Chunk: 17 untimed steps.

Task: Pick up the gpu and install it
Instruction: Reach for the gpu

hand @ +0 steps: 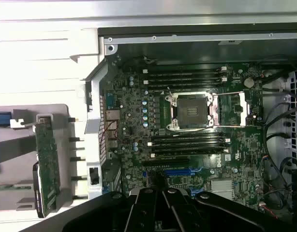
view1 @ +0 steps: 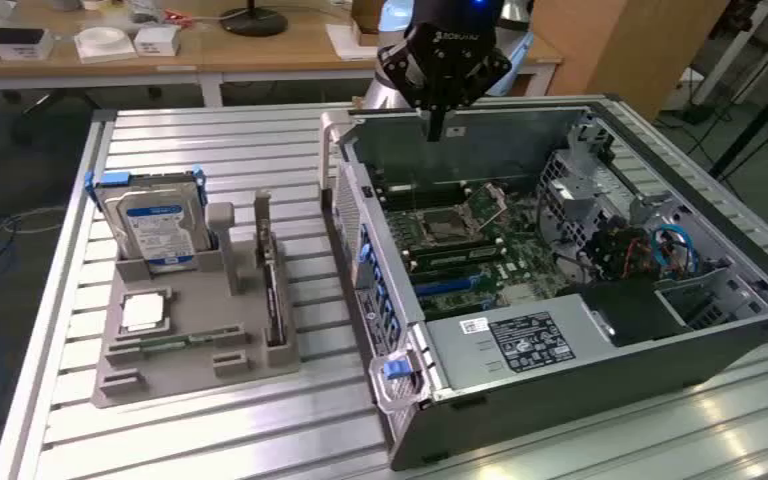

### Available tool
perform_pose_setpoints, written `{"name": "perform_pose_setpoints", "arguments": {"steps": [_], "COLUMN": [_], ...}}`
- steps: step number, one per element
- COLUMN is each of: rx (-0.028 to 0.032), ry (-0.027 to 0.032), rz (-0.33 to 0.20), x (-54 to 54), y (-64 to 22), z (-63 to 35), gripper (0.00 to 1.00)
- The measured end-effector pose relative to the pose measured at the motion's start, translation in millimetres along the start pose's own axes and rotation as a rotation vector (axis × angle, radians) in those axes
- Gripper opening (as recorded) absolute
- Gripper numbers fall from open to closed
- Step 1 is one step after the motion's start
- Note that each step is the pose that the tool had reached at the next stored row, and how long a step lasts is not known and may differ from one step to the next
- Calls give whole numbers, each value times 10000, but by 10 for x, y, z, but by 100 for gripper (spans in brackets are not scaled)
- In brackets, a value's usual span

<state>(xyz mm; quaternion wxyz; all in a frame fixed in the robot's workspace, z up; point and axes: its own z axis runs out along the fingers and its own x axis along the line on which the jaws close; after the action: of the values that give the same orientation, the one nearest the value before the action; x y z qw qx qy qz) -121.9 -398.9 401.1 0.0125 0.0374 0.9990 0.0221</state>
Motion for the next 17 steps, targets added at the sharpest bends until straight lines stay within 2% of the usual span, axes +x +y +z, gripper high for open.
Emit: {"name": "perform_pose_setpoints", "arguments": {"steps": [17], "rx": [-1], "ry": [-1], "rz": [-1], "x": [-1], "y": [2], "z": [-47], "gripper": [11]}}
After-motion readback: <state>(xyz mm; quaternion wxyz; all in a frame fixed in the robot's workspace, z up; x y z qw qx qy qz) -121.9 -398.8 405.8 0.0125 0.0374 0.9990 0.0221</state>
